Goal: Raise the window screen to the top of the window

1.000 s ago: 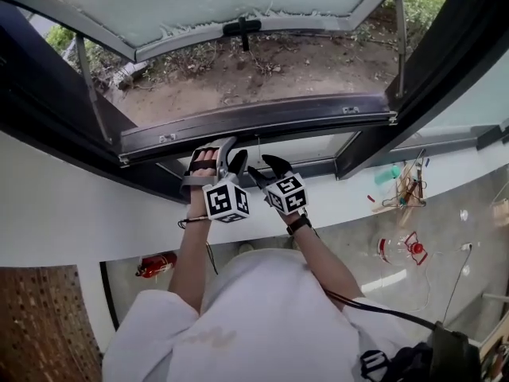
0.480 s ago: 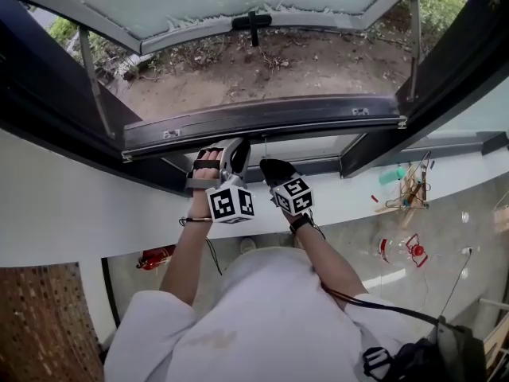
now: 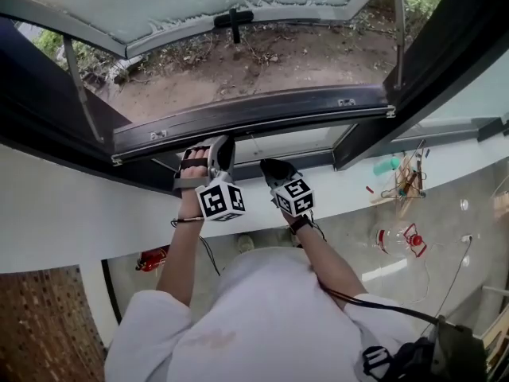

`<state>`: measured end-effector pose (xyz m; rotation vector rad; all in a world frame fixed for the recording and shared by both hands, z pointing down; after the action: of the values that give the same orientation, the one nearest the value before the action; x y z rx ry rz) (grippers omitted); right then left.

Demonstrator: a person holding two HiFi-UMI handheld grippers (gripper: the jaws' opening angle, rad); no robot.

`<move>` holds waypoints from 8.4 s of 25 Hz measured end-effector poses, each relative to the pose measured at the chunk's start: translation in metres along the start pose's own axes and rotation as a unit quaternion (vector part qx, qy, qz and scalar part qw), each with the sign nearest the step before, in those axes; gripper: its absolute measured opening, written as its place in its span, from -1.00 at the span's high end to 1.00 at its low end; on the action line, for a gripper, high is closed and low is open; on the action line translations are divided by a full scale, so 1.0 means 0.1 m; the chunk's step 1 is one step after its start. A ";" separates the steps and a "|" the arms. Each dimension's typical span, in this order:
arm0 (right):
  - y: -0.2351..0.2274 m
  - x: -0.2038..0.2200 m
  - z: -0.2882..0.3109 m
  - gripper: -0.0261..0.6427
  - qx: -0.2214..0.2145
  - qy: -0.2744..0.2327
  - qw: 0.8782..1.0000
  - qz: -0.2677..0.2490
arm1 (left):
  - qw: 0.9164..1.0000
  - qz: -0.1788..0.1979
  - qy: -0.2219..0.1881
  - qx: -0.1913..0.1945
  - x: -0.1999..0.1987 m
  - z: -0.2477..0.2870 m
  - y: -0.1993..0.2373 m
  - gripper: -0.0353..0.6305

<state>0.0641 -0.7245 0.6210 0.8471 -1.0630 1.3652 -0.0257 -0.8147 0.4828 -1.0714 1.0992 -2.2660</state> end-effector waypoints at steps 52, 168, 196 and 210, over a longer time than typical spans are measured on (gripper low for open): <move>0.16 0.82 -0.39 0.92 0.030 0.013 0.993 -0.116 | 0.822 -0.539 -0.168 -0.077 -0.15 -0.69 0.58 0.58; 0.36 -1.81 -1.08 0.92 0.056 -0.349 0.927 -0.122 | 0.816 -0.524 -0.240 -0.047 -0.59 -0.79 0.47 0.89; 0.43 -3.25 -1.51 0.92 -0.052 -0.462 0.880 -0.094 | 0.785 -0.563 -0.257 -0.036 -0.61 -0.94 0.69 0.89; 0.55 -3.78 -1.74 0.92 -0.145 -0.533 0.834 -0.007 | 0.786 -0.565 -0.246 -0.044 -0.43 -1.04 0.71 0.89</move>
<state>0.0599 -0.6854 0.2037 1.4157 -2.0369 0.5946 -0.0783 -0.7808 0.3651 -2.6918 0.2916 -2.3525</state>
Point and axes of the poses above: the fingertips, and each gripper's own axes: z forward along the fingers, y to its left, x out of its underside, the point moved 7 cm from there along -z, backward along the fingers, and after that the axes turned 5 degrees about -z, right-handed, at the moved point
